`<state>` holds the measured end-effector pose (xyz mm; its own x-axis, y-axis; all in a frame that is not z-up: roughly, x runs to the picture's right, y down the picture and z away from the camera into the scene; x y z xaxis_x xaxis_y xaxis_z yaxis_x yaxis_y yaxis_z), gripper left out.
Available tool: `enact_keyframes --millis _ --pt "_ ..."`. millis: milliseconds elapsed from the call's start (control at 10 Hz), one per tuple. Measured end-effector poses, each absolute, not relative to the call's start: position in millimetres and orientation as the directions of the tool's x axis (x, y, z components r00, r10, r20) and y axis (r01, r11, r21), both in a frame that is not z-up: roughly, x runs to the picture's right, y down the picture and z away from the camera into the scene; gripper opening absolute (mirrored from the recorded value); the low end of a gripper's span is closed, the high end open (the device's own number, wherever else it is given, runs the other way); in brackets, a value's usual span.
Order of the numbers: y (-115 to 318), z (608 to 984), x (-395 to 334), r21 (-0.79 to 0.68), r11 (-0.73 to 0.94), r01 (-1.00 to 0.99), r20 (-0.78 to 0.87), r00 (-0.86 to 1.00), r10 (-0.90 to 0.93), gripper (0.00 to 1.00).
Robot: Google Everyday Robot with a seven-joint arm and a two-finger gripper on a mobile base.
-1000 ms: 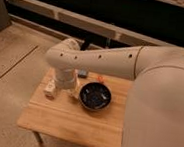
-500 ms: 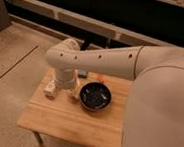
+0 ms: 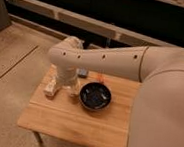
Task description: Push the eraser across the table
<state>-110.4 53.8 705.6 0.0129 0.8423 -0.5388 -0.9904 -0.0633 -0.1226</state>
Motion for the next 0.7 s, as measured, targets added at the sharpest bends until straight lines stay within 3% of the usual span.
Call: enact_keyframes --millis 200,500,700 --pt "23.7 713.9 -96.2 -0.166 -0.146 -0.975 -0.476 -0.050 0.878 0.65" --pt "15.0 733.6 -57.8 -0.188 -0.302 -0.935 -0.477 -0.182 0.860 0.65" --pt "15.1 733.7 -60.8 -0.193 -0.303 -0.933 -0.478 -0.180 0.860 0.65"
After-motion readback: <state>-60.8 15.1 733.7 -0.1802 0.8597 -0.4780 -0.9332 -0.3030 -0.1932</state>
